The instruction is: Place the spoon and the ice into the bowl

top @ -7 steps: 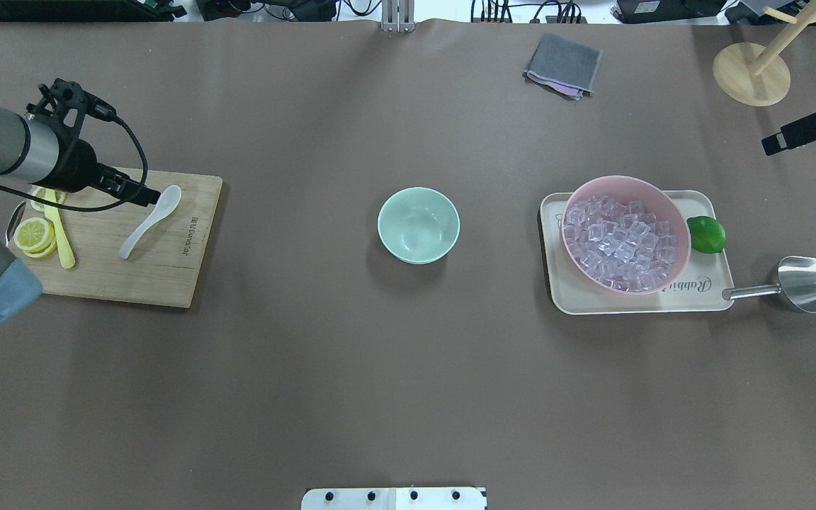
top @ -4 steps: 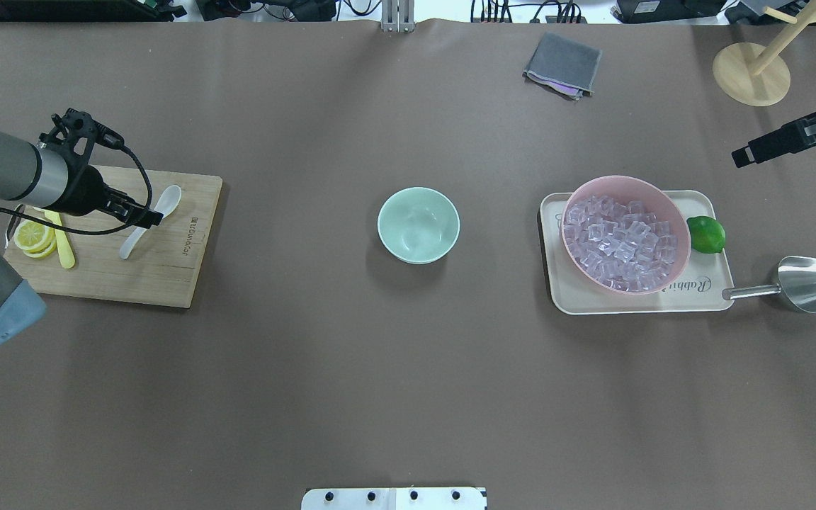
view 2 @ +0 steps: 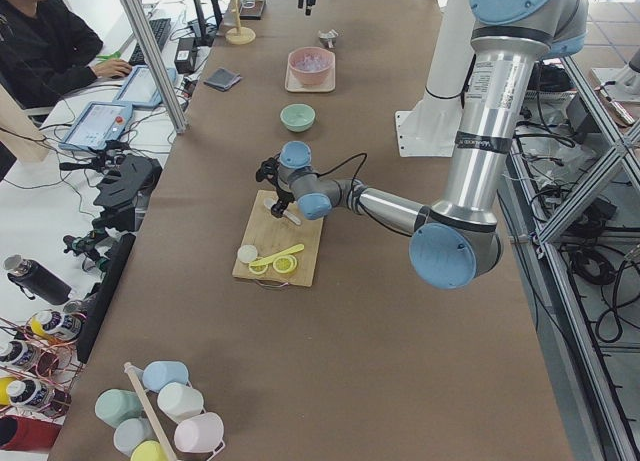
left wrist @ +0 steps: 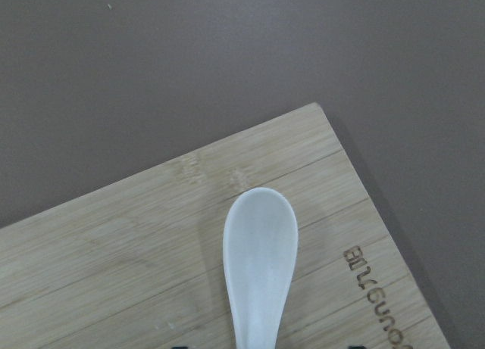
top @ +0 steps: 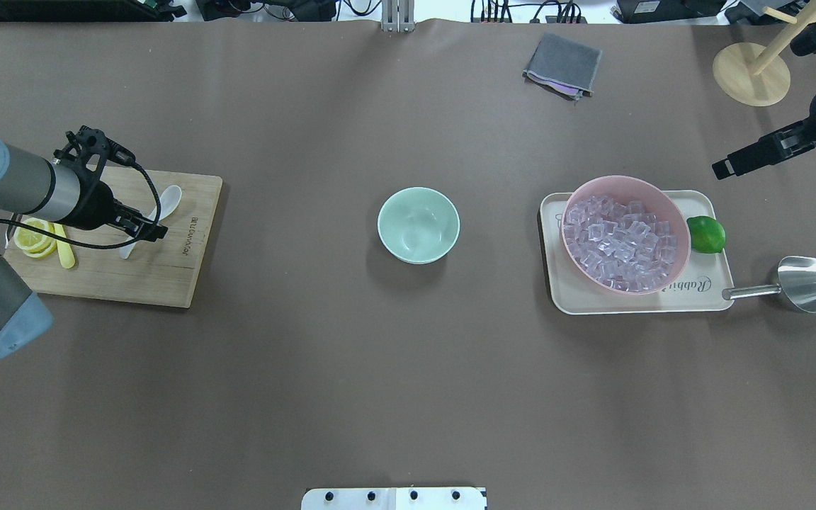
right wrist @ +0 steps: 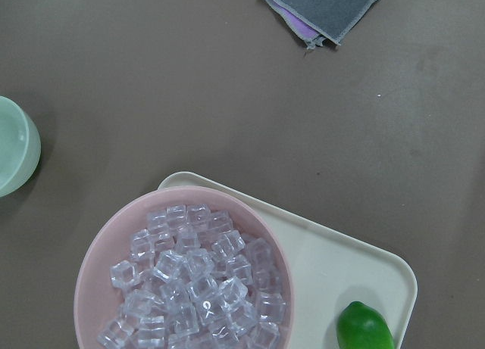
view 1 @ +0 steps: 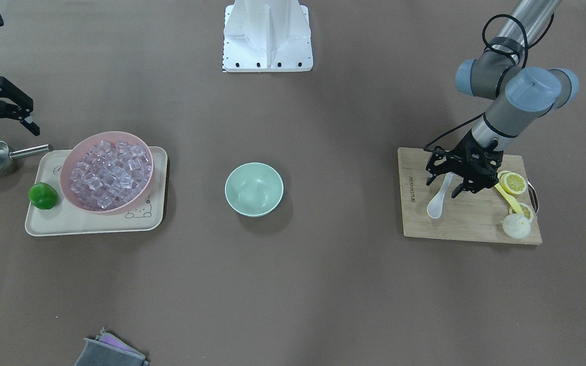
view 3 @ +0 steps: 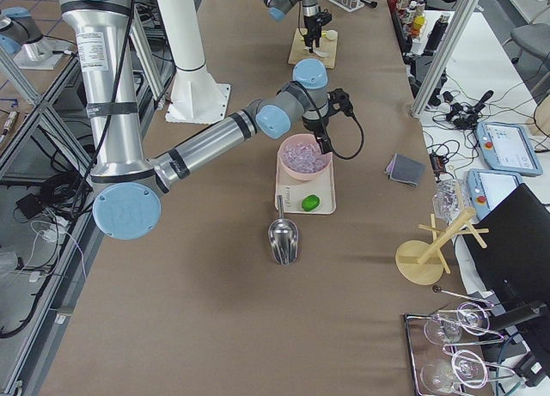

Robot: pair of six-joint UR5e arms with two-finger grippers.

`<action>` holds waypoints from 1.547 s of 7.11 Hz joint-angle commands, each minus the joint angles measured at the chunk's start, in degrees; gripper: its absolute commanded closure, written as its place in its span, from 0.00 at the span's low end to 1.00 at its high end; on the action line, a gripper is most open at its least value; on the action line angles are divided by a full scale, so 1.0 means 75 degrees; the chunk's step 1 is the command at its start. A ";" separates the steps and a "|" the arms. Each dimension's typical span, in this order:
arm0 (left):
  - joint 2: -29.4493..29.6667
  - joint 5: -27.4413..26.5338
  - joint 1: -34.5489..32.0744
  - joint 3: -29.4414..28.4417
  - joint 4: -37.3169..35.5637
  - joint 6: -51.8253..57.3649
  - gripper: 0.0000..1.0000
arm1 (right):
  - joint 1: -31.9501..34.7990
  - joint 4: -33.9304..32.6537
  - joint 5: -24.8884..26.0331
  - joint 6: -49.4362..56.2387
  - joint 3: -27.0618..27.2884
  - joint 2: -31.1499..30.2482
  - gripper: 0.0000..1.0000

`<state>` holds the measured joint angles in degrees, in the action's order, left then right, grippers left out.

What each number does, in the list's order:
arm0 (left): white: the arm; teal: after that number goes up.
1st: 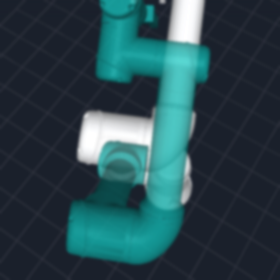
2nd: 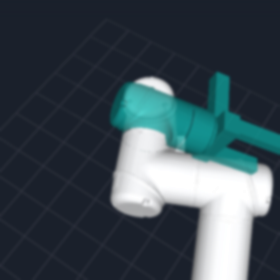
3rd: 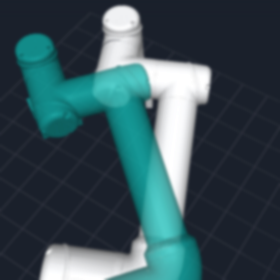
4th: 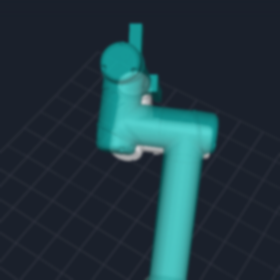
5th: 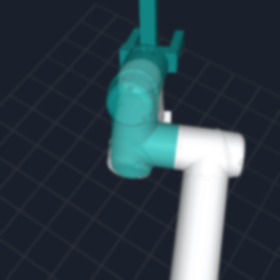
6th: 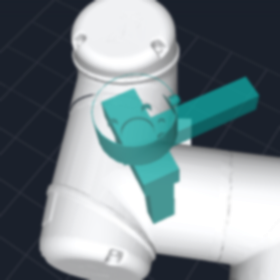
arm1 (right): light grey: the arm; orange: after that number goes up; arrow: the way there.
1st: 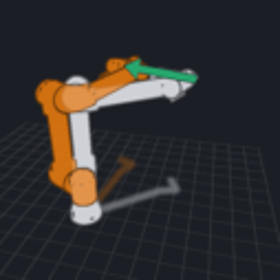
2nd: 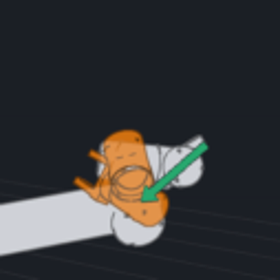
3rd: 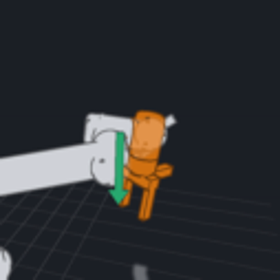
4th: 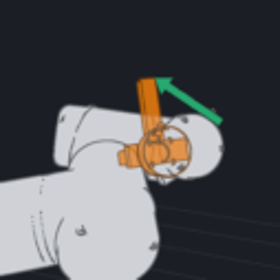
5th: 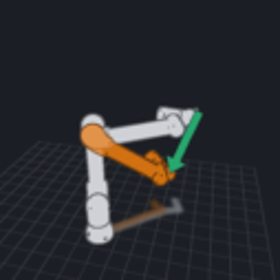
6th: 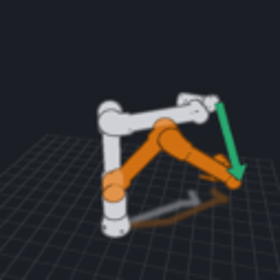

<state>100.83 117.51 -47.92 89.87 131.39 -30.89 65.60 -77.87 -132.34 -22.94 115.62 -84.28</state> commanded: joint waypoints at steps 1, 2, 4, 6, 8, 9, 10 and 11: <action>-0.0084 0.0000 0.0026 -0.0018 0.0000 0.0005 0.59 | -0.0063 -0.0012 0.0009 0.0000 0.0017 0.0035 0.00; -0.0084 0.0000 0.0026 -0.0018 -0.0011 0.0005 0.71 | -0.0075 0.0000 0.0020 0.0000 0.0005 0.0035 0.00; -0.0061 -0.0011 0.0026 -0.0030 -0.0035 0.0005 0.92 | -0.0122 -0.0012 0.0055 0.0000 -0.0006 0.0047 0.00; -0.0108 0.0105 -0.0043 0.0133 -0.0023 0.0028 1.00 | -0.0122 -0.0012 0.0067 0.0000 -0.0018 0.0116 0.00; -0.0038 0.1096 -0.0649 0.0683 -0.0233 -0.0042 1.00 | -0.0122 -0.0023 0.0079 0.0000 -0.0030 0.0175 0.00; 0.0020 0.1369 -0.0839 0.0824 -0.0246 -0.0669 1.00 | -0.0215 -0.0024 0.0079 0.0000 -0.0018 0.0257 0.00; 0.0439 0.1371 -0.0829 0.0860 -0.0257 -0.1371 1.00 | -0.0332 -0.0012 0.0079 0.0000 0.0040 0.0408 0.00; 0.0837 0.1325 -0.0783 0.0814 -0.0258 -0.2190 1.00 | -0.0623 -0.0012 0.0253 0.0000 0.0098 0.0421 0.00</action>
<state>103.84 127.24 -53.77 95.94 129.54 -40.56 62.93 -77.99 -131.42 -22.94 115.89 -81.64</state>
